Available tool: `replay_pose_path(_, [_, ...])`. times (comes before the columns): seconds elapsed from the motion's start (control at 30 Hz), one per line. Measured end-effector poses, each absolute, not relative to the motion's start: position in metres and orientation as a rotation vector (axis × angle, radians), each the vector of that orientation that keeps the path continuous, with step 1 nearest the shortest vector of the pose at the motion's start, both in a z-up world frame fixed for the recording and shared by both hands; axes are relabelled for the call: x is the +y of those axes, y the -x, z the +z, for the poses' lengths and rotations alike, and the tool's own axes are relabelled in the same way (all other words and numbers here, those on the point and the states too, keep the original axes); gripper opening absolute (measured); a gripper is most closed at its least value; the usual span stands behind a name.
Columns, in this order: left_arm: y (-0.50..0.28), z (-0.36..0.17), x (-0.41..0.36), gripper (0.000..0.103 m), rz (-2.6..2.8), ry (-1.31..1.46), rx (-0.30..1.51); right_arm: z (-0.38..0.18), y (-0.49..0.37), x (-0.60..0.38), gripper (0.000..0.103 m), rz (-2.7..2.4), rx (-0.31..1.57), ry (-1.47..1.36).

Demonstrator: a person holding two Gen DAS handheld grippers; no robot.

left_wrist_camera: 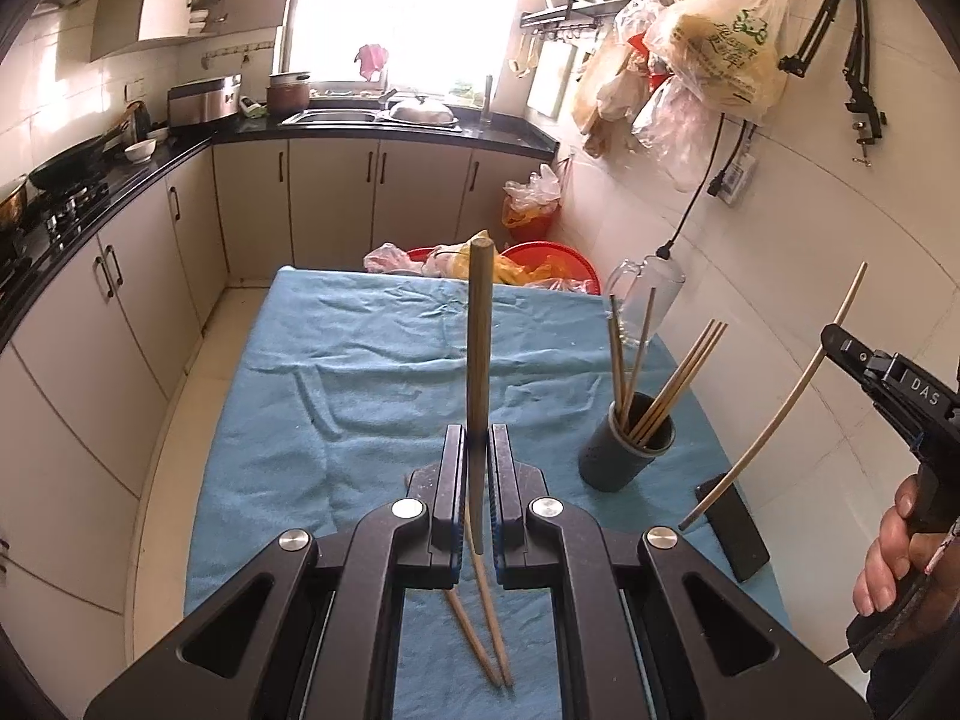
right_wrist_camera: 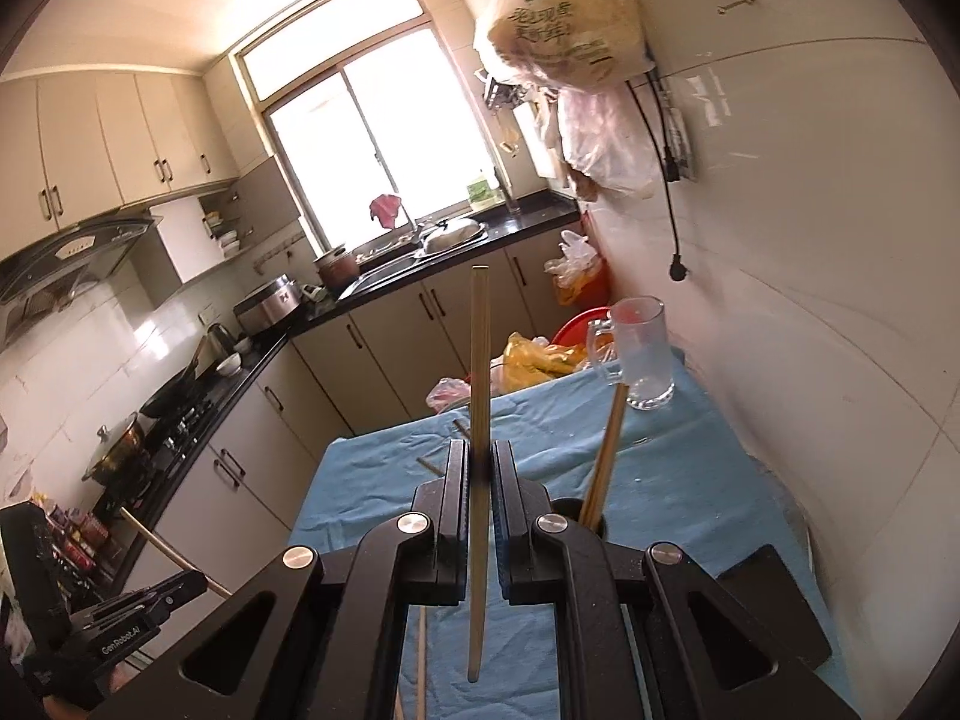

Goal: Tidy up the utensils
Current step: 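Lift both chopsticks upright and carry them toward the black cup, then lower both chopsticks into the black cup and open both grippers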

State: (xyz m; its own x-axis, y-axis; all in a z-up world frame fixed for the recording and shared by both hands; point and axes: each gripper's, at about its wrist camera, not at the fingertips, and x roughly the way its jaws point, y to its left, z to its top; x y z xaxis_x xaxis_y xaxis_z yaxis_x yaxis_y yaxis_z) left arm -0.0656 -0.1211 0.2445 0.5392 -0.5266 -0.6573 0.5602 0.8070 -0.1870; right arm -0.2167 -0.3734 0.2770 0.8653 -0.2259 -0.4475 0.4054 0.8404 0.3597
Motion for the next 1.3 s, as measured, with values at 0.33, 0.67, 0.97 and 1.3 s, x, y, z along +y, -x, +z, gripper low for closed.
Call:
replay_pose_path(0.33, [0.07, 0.264, -0.154, 0.006, -0.709, -0.083, 0.737, 0.28, 0.231, -0.399, 0.007, -0.394, 0.379, -0.488])
replay_pose_path(0.67, [0.069, 0.289, -0.197, 0.006, -0.796, -0.086, 0.732, 0.275, 0.227, -0.428, 0.007, -0.41, 0.378, -0.51])
replay_pose_path(0.97, [0.066, 0.298, -0.249, 0.006, -0.85, -0.091, 0.733, 0.272, 0.208, -0.453, 0.007, -0.413, 0.379, -0.514])
replay_pose_path(1.3, [0.048, 0.274, -0.298, 0.006, -0.839, -0.113, 0.781, 0.256, 0.173, -0.473, 0.007, -0.4, 0.402, -0.51])
